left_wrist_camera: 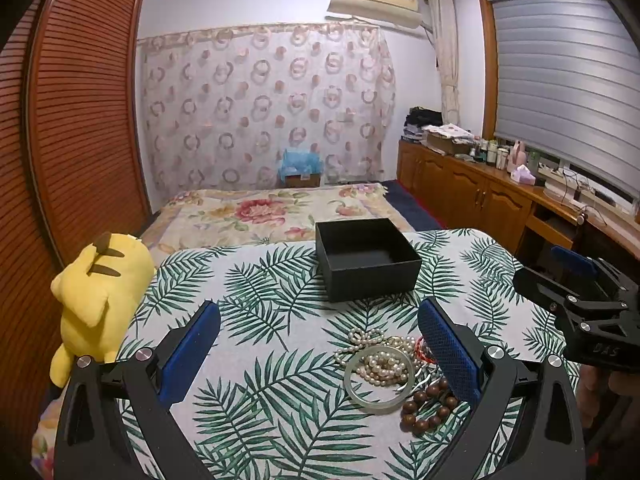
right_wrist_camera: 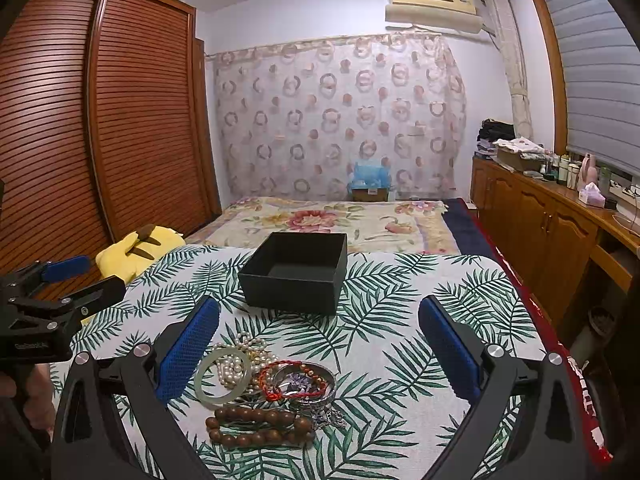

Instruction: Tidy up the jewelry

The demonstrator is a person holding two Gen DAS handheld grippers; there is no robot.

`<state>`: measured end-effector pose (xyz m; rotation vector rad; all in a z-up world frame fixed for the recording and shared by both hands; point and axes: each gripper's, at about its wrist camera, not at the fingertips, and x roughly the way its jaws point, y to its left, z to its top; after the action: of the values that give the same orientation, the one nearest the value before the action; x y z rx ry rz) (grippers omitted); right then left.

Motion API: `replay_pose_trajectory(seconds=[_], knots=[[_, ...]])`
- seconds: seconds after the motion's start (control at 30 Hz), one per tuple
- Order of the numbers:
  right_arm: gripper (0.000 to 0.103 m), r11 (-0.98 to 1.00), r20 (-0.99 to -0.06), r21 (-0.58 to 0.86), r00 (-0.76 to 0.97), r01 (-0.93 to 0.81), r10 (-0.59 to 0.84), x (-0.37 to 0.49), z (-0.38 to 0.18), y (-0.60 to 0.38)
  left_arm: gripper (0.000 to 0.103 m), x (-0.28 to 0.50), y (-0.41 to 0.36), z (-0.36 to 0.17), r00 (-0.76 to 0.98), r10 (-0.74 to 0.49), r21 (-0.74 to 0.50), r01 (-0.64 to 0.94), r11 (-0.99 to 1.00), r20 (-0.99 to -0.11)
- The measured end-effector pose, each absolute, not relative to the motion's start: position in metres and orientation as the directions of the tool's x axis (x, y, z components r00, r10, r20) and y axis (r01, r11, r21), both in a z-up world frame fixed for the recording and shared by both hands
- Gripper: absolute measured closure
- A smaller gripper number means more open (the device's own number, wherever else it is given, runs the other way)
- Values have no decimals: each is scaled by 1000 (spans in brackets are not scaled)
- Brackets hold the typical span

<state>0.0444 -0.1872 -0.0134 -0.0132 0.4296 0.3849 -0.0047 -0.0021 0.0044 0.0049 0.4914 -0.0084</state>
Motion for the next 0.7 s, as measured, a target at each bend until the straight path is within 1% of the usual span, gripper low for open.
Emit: replay_pose_trajectory(seconds=[0.7], knots=[[2,928,-407,69,839,-366,361,44,-12,-191,8,-5,-3,6,882,-8,-3,8,1000,-470]])
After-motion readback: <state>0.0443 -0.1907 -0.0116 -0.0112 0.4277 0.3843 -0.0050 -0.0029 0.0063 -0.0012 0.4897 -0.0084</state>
